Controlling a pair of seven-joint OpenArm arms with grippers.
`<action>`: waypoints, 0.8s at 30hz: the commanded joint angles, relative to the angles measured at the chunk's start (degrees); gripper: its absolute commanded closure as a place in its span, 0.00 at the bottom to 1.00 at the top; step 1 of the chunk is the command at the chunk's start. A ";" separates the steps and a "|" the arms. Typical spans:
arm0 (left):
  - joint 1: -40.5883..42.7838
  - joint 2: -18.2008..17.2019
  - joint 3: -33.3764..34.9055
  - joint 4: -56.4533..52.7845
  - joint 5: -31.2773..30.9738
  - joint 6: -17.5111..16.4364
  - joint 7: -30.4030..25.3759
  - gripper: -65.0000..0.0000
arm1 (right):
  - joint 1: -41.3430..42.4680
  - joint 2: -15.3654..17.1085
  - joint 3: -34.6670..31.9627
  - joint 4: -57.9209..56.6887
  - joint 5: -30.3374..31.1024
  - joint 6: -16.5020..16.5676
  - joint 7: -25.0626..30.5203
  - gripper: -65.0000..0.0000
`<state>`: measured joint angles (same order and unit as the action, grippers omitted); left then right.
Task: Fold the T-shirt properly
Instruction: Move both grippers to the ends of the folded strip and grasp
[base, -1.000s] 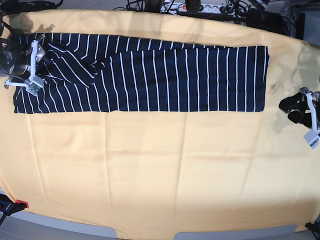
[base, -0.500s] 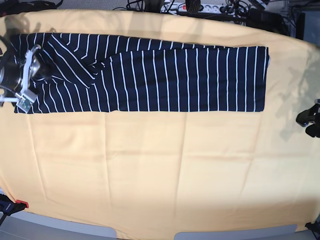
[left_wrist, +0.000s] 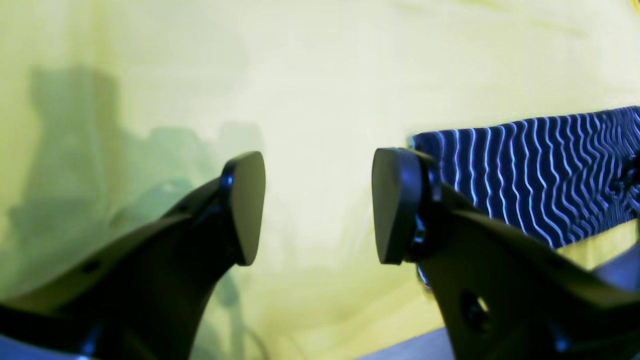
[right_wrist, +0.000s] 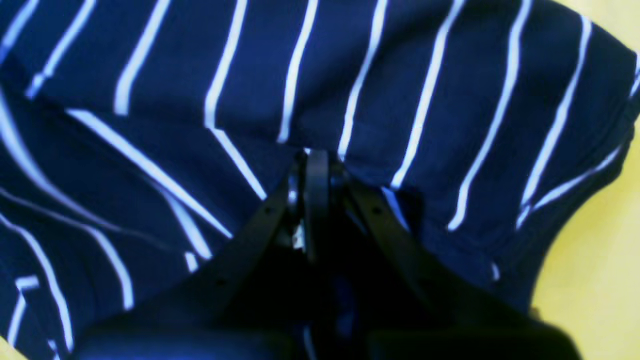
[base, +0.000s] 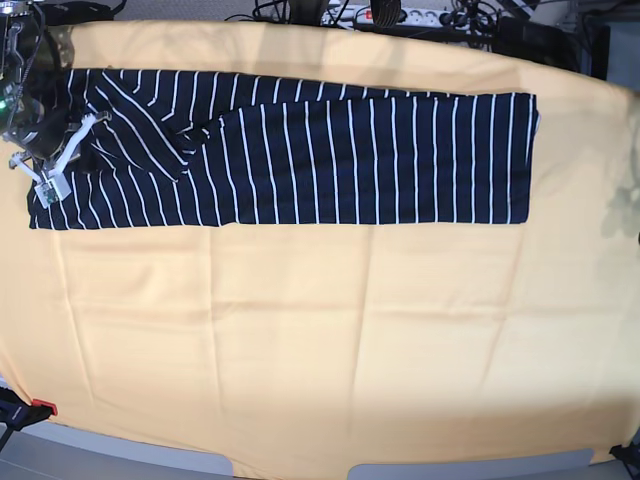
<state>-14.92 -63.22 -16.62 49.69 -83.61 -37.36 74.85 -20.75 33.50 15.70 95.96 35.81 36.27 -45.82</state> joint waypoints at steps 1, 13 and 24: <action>-0.96 -1.53 -0.72 -0.37 -1.39 0.50 -0.17 0.45 | 0.48 0.04 0.04 -0.09 0.09 0.87 -0.48 1.00; 7.37 9.42 -0.70 0.81 -1.39 3.82 5.15 0.45 | 3.93 -0.57 0.04 -0.07 0.11 -0.72 -2.47 1.00; 13.73 15.32 -0.66 11.98 -1.39 4.33 5.15 0.45 | 4.55 -0.59 0.04 -0.07 0.15 -2.01 -2.82 1.00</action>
<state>-1.02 -46.26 -16.95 61.23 -85.47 -33.21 78.91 -16.51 32.01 15.53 95.55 35.94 34.70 -48.86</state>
